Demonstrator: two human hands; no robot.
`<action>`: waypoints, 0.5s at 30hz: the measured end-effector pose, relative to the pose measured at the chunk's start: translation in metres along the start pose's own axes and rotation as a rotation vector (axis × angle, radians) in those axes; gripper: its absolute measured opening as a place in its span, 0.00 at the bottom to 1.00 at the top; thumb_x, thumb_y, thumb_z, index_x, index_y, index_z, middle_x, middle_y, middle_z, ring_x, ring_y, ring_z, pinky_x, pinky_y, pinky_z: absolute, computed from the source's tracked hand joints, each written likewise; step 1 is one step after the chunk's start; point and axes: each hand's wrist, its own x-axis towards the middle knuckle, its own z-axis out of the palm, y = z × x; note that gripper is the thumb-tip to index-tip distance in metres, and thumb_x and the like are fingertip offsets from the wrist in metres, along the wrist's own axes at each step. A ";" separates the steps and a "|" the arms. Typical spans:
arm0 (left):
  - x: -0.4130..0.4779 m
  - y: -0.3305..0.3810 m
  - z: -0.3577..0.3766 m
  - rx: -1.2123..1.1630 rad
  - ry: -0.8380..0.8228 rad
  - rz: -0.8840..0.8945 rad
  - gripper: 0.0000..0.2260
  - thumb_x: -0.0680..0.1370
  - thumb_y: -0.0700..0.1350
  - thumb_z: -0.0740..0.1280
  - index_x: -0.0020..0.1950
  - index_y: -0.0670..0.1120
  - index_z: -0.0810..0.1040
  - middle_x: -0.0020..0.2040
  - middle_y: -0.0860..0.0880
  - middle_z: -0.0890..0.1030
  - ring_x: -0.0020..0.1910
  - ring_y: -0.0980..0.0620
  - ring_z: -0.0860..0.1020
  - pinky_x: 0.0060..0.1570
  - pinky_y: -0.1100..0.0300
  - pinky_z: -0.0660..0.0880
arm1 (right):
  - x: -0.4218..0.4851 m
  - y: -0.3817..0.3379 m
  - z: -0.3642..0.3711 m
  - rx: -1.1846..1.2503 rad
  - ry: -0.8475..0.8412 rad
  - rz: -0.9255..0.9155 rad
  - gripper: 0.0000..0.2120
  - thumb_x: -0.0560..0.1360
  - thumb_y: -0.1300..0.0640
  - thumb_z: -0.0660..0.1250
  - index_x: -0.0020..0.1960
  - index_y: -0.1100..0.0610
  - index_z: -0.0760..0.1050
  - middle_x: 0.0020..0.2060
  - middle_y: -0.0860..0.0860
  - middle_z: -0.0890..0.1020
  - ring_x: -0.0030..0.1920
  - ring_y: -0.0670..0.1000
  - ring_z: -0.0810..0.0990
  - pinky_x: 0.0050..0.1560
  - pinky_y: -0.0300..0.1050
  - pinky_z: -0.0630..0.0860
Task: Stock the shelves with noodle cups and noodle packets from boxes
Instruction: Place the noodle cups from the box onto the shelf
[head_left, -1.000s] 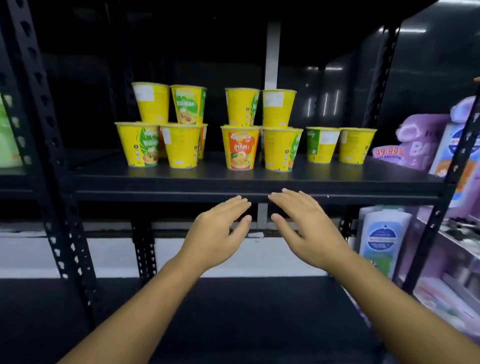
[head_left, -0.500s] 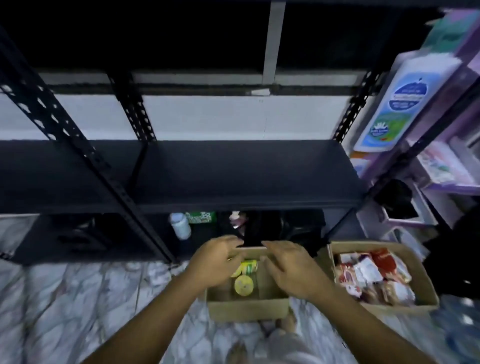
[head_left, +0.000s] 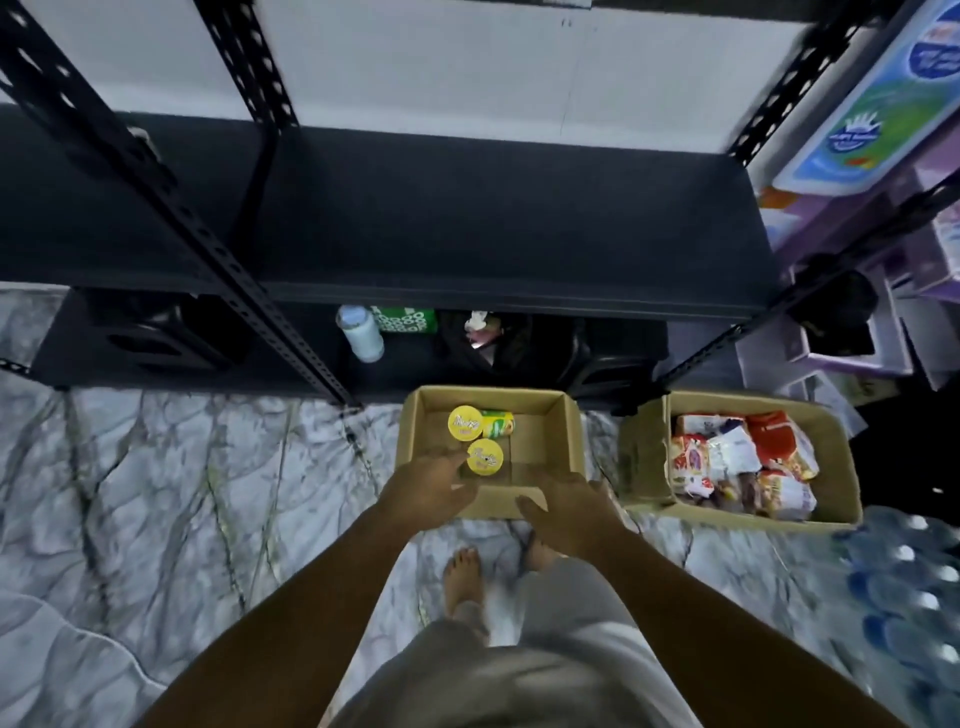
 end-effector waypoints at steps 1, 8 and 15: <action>0.006 -0.002 0.004 0.007 0.000 -0.009 0.27 0.81 0.57 0.65 0.79 0.52 0.68 0.73 0.46 0.74 0.71 0.44 0.72 0.65 0.52 0.73 | 0.006 0.004 0.003 0.006 -0.005 0.002 0.25 0.83 0.39 0.56 0.77 0.46 0.63 0.70 0.53 0.76 0.71 0.57 0.72 0.69 0.54 0.64; 0.081 -0.036 0.055 -0.027 0.024 -0.108 0.25 0.81 0.55 0.67 0.77 0.50 0.70 0.73 0.46 0.74 0.69 0.43 0.75 0.63 0.49 0.75 | 0.075 0.047 0.055 0.103 -0.069 0.017 0.26 0.83 0.40 0.57 0.79 0.46 0.63 0.72 0.51 0.74 0.70 0.56 0.72 0.69 0.53 0.70; 0.190 -0.095 0.132 -0.015 0.007 -0.177 0.28 0.81 0.57 0.66 0.79 0.51 0.67 0.71 0.45 0.77 0.69 0.42 0.75 0.61 0.51 0.76 | 0.216 0.097 0.141 0.171 -0.116 0.028 0.24 0.82 0.42 0.61 0.77 0.43 0.66 0.67 0.52 0.79 0.68 0.58 0.76 0.64 0.50 0.75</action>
